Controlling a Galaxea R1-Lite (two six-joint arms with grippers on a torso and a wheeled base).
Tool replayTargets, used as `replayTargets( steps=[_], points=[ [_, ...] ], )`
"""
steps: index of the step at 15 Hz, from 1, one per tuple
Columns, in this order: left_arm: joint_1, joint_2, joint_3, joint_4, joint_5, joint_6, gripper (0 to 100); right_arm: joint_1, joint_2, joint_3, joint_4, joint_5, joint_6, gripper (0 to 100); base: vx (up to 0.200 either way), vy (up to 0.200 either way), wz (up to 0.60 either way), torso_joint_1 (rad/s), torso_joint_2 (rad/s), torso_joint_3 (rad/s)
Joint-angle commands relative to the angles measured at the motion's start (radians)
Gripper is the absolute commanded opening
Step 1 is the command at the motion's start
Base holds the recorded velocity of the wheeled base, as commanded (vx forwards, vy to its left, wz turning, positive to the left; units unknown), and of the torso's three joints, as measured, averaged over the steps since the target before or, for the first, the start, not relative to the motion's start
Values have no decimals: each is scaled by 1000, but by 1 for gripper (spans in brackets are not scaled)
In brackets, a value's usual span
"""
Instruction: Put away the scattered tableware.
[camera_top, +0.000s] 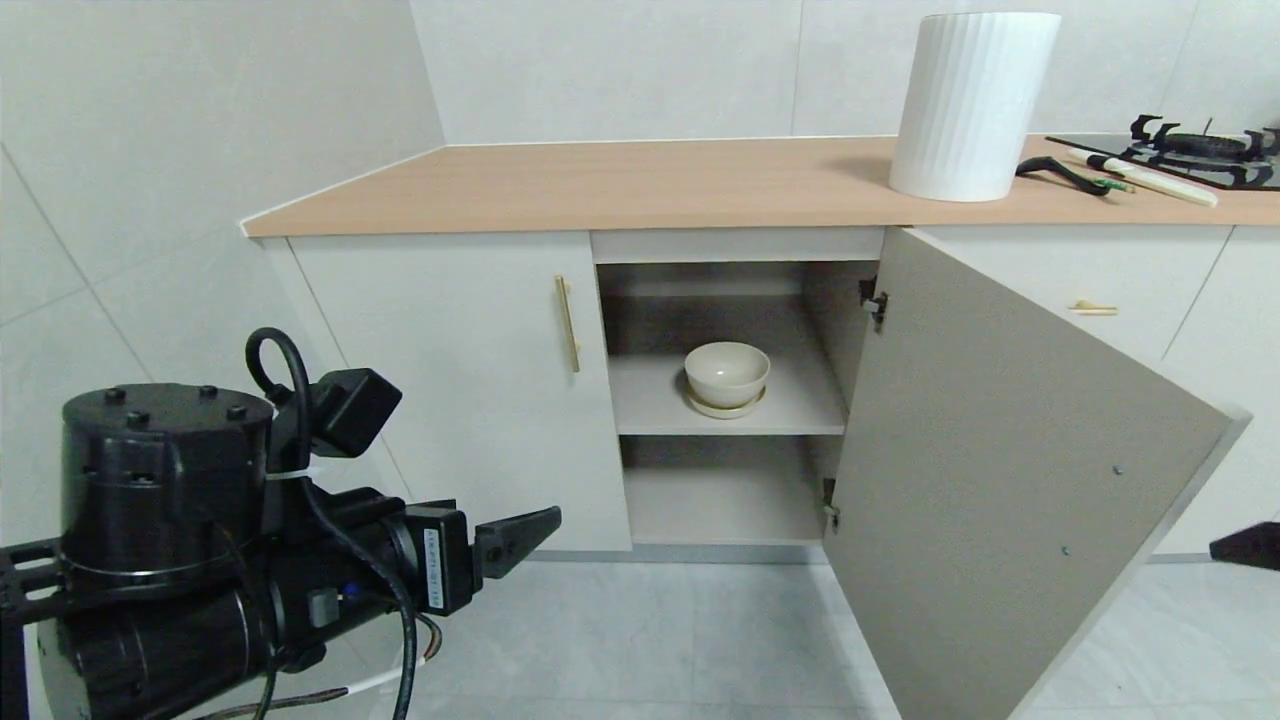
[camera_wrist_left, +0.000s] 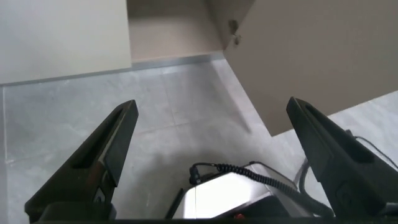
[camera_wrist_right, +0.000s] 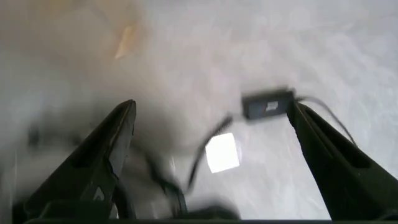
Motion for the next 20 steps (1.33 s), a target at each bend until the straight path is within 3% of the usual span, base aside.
replayTargets(
  steps=[1, 5, 10, 15, 20],
  points=[
    [1, 0, -1, 0, 2, -2, 100, -75, 120, 45, -112, -3, 3, 100, 0, 0, 0, 0, 0, 0],
    [4, -7, -3, -3, 3, -3, 100, -84, 209, 100, -330, -1, 76, 100, 0, 0, 0, 0, 0, 0],
    [4, -11, -3, -3, 3, -5, 100, -14, 219, 102, -344, 3, 153, 100, 0, 0, 0, 0, 0, 0],
    [4, -22, -7, -3, 10, 0, 100, 201, 252, 79, -375, 26, 219, 100, 0, 0, 0, 0, 0, 0],
    [5, -25, -16, -2, 26, 0, 100, 376, 456, -58, -436, 46, 259, 100, 0, 0, 0, 0, 0, 0]
  ],
)
